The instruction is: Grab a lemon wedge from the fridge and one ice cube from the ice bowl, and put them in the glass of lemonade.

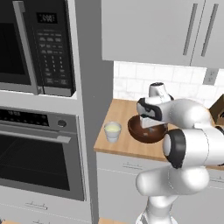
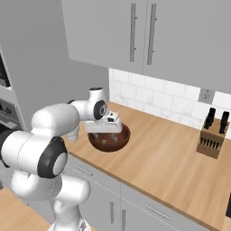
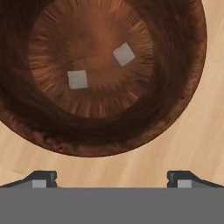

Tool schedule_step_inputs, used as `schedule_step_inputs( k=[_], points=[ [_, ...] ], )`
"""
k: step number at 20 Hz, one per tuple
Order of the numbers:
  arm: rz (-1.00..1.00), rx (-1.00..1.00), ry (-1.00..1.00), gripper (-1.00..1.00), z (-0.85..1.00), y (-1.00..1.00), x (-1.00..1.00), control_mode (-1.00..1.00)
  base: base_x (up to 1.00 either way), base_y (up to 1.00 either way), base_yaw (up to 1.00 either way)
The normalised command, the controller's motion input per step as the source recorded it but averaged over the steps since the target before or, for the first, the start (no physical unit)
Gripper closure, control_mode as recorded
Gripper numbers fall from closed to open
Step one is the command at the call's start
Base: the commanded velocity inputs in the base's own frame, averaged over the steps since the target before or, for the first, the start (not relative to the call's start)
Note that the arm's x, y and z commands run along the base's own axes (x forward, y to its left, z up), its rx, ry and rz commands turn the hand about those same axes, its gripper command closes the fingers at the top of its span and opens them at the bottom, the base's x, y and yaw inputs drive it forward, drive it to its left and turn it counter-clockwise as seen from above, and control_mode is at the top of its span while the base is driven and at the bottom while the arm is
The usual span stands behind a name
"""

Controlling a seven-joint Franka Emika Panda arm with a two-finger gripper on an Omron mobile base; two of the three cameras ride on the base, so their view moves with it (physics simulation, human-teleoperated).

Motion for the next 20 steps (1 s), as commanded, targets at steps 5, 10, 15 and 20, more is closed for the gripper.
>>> schedule_step_inputs(
  k=[5, 10, 15, 20],
  points=[
    [0.00, 0.00, 0.01, -1.00, -0.16, -0.12, 0.24, -1.00, 0.00, 0.00, 0.00],
    [0.00, 0.00, 0.03, -1.00, -0.22, -0.08, 0.24, -1.00, 0.00, 0.00, 0.00],
    [0.00, 0.00, 0.07, -1.00, -0.05, 0.00, 0.16, -1.00, 0.00, 0.00, 0.00],
    [0.02, 0.00, 0.08, -1.00, -0.02, -0.03, 0.12, -1.00, 0.00, 0.00, 0.00]
  ],
)
